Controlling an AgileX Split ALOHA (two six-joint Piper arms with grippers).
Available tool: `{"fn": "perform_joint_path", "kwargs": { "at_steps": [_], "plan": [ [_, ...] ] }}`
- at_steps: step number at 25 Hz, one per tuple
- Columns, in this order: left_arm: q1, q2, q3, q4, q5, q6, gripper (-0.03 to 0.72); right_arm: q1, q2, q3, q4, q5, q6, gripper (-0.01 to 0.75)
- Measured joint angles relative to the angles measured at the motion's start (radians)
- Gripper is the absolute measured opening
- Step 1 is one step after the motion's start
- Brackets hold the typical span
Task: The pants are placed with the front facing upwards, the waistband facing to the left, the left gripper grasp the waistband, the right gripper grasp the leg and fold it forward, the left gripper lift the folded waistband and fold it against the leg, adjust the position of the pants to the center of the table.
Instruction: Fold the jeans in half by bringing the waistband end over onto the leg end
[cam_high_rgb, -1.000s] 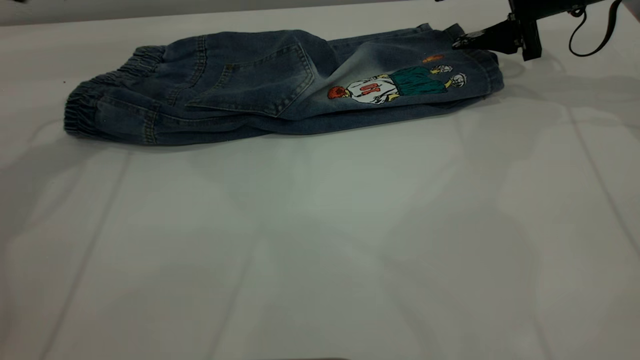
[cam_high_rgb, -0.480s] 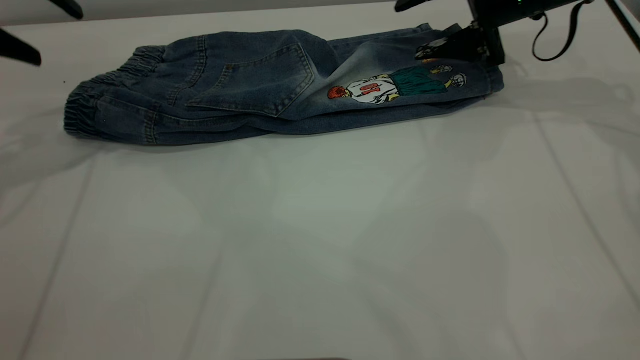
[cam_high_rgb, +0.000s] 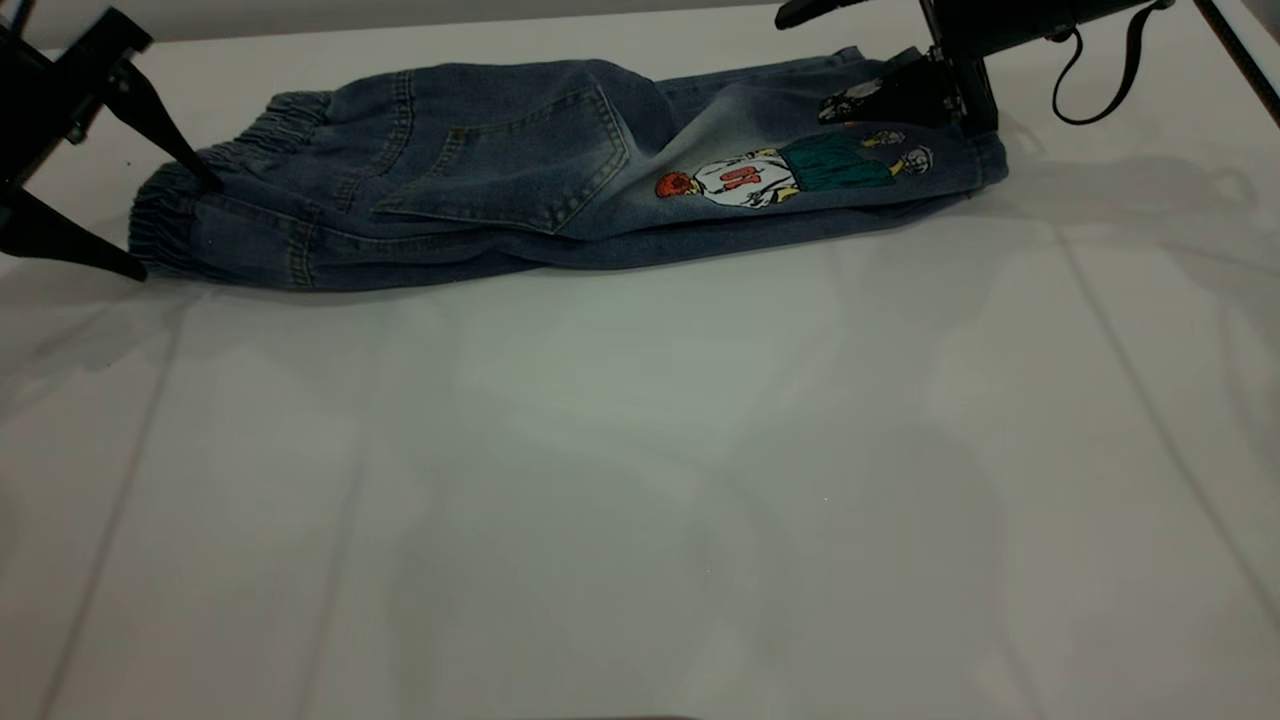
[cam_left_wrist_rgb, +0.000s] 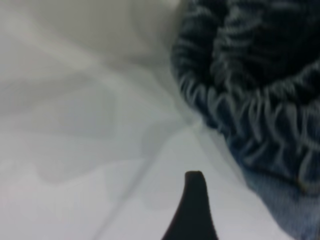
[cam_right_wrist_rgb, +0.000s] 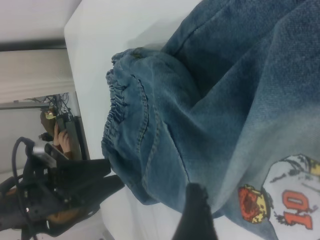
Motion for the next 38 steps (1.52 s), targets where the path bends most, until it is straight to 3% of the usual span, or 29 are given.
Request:
{"fn": "perform_joint_path", "kwargs": {
  "at_steps": [11, 17, 21, 28, 33, 38],
  "plan": [
    [0.000, 0.034, -0.014, -0.034, -0.066, 0.093, 0.559, 0.000, 0.000, 0.000, -0.002, -0.002, 0.000, 0.484],
    [0.000, 0.088, -0.014, -0.156, -0.096, 0.224, 0.538, 0.000, 0.000, 0.000, -0.027, -0.002, 0.000, 0.484],
    [0.000, 0.091, -0.014, -0.199, -0.121, 0.270, 0.428, 0.000, 0.000, 0.000, -0.036, -0.002, 0.000, 0.484],
    [0.000, 0.099, -0.014, -0.191, -0.125, 0.294, 0.104, 0.051, 0.000, -0.018, 0.000, 0.030, -0.007, 0.475],
    [-0.001, 0.063, -0.014, -0.133, -0.124, 0.299, 0.078, 0.152, 0.000, -0.105, 0.006, 0.021, -0.005, 0.474],
    [-0.001, -0.056, -0.014, -0.026, -0.094, 0.300, 0.078, 0.282, 0.000, -0.204, -0.144, -0.125, 0.093, 0.472]
  ]
}}
